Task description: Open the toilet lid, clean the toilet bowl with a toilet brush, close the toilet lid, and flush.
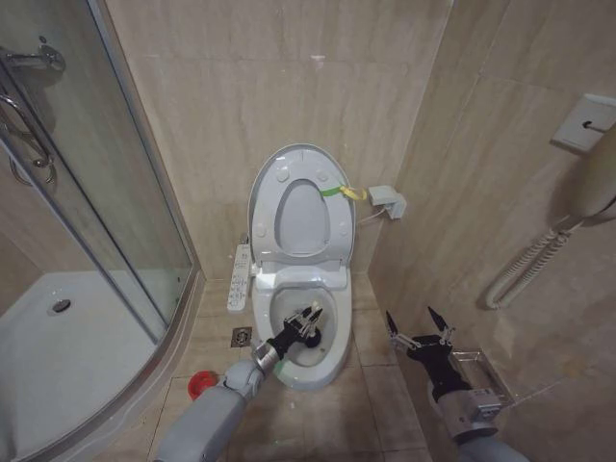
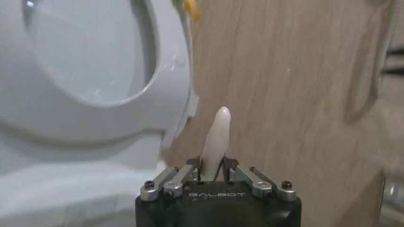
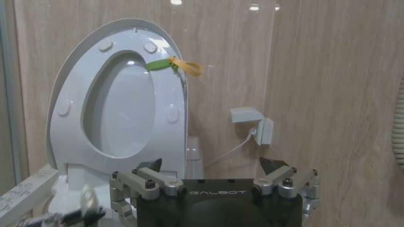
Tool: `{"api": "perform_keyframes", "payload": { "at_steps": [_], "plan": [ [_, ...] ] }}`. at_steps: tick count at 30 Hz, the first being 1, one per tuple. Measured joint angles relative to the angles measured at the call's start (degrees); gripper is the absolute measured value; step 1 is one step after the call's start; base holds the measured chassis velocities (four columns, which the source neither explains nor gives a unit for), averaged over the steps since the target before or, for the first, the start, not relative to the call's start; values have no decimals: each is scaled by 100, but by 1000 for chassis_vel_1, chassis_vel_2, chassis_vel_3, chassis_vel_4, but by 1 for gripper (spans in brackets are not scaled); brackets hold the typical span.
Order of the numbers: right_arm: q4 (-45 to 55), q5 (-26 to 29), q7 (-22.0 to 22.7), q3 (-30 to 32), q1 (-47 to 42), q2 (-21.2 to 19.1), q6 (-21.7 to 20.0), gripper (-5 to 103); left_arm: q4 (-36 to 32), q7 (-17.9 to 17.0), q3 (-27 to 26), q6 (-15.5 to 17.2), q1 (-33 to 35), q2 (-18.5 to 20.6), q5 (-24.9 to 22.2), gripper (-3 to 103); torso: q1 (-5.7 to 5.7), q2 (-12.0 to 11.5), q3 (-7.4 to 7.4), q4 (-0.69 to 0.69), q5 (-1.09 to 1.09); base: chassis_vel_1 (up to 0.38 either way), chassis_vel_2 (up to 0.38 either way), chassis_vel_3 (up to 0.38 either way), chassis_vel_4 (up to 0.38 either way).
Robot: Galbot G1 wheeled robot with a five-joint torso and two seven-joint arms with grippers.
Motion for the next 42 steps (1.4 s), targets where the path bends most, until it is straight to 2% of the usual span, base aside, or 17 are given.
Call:
{"api": "perform_keyframes", "payload": {
  "at_steps": [4, 6, 10, 14, 18, 22, 27, 30, 32, 38, 39, 42],
  "plan": [
    [0, 0, -1, 0, 0, 0, 0, 100, -702, -149, 70, 202, 25, -17, -360, 22, 0, 0, 0, -1, 0, 0, 0, 0, 0],
    [0, 0, 0, 0, 0, 0, 0, 100, -735, -157, 84, 228, 20, -41, -394, 22, 0, 0, 0, -1, 0, 0, 0, 0, 0],
    [0, 0, 2, 0, 0, 0, 0, 100, -453, -94, 89, 197, 1, -97, -387, 22, 0, 0, 0, -1, 0, 0, 0, 0, 0],
    [0, 0, 0, 0, 0, 0, 0, 100, 176, 93, 30, 46, 51, -130, -268, 22, 0, 1, -1, 2, -1, 0, 0, 0, 0],
    [0, 0, 0, 0, 0, 0, 0, 100, 386, 180, -78, -25, 59, -137, -245, 22, -2, 2, -3, -2, -2, 0, 0, 0, 0],
    [0, 0, -1, 0, 0, 0, 0, 100, 179, 141, -201, 0, 118, -76, -342, 22, -1, 0, 1, 4, 1, 0, 0, 0, 0],
    [0, 0, 1, 0, 0, 0, 0, 100, -282, 26, -326, 50, 59, -156, -586, 22, 0, 0, 1, 1, 0, 0, 0, 0, 0],
    [0, 0, 1, 0, 0, 0, 0, 100, -297, 6, -372, 59, -16, -239, -639, 22, 0, 0, 0, -1, 0, 0, 0, 0, 0],
    [0, 0, 0, 0, 1, 0, 0, 100, -25, 49, -397, 48, -131, -416, -646, 20, 0, 0, 1, -1, 0, 0, 0, 0, 0],
    [0, 0, 1, 0, 0, 0, 0, 100, 340, 243, -315, -56, -103, -494, -512, 20, 0, 0, 0, 1, 0, 0, 0, 0, 0],
    [0, 0, -1, 0, 0, 0, 0, 100, 644, 396, -255, -166, -62, -536, -363, 20, 0, 0, 0, 4, 0, 0, 0, 0, 0],
    [0, 0, -1, 0, 0, 0, 0, 100, 871, 572, -188, -341, -55, -553, -70, 20, -1, 1, -2, 0, -1, 0, 0, 0, 0]
  ]
}}
